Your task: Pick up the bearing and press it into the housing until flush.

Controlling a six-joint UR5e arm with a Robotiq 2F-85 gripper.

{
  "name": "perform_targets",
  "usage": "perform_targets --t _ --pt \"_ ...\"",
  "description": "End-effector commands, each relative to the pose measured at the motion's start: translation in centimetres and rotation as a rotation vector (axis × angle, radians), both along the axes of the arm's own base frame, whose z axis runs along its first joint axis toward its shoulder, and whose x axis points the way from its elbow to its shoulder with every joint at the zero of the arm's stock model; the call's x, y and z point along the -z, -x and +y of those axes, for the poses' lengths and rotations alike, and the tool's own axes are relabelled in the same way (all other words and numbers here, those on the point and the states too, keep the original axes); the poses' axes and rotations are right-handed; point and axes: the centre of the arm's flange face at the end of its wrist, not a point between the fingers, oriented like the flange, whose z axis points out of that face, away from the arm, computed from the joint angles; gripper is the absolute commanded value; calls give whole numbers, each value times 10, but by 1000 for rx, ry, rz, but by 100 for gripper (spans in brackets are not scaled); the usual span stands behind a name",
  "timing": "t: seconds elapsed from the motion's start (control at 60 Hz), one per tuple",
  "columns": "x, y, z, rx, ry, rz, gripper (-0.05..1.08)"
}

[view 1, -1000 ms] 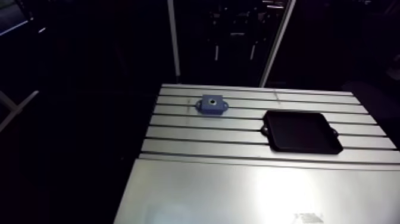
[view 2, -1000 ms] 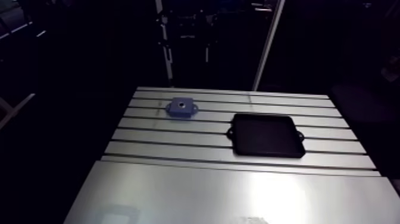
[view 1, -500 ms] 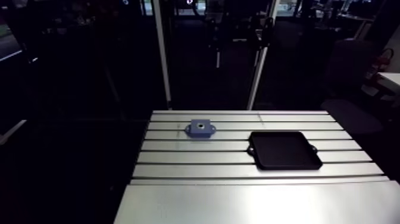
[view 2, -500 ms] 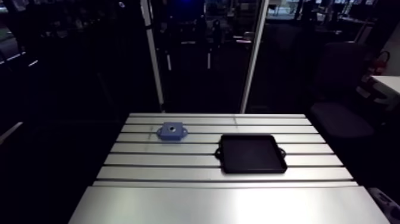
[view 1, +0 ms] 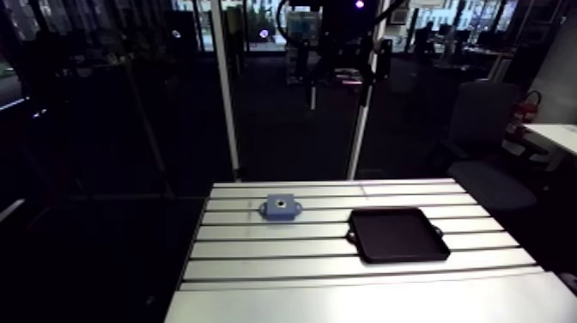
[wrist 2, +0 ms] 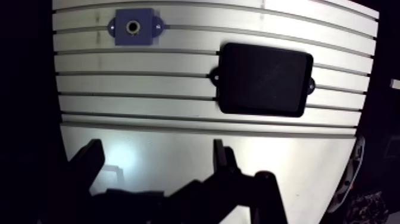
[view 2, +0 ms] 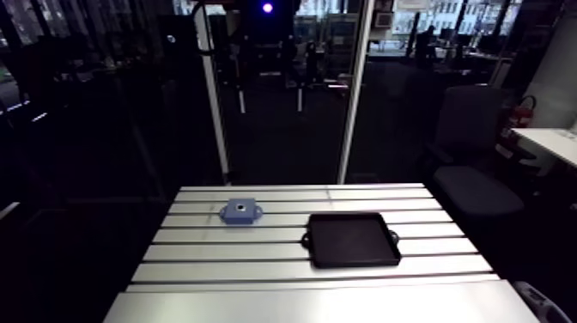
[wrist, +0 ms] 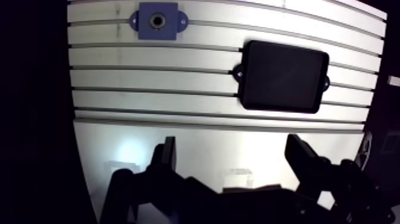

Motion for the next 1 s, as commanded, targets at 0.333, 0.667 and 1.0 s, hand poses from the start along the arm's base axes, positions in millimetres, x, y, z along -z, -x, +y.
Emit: perform_targets --t 0.333,0.667,1.0 --pt "-21 -14 9 17 -5 39 1" --pt "-23 -15 10 18 -5 43 1" --pt "-20 -14 9 14 -2 40 1"
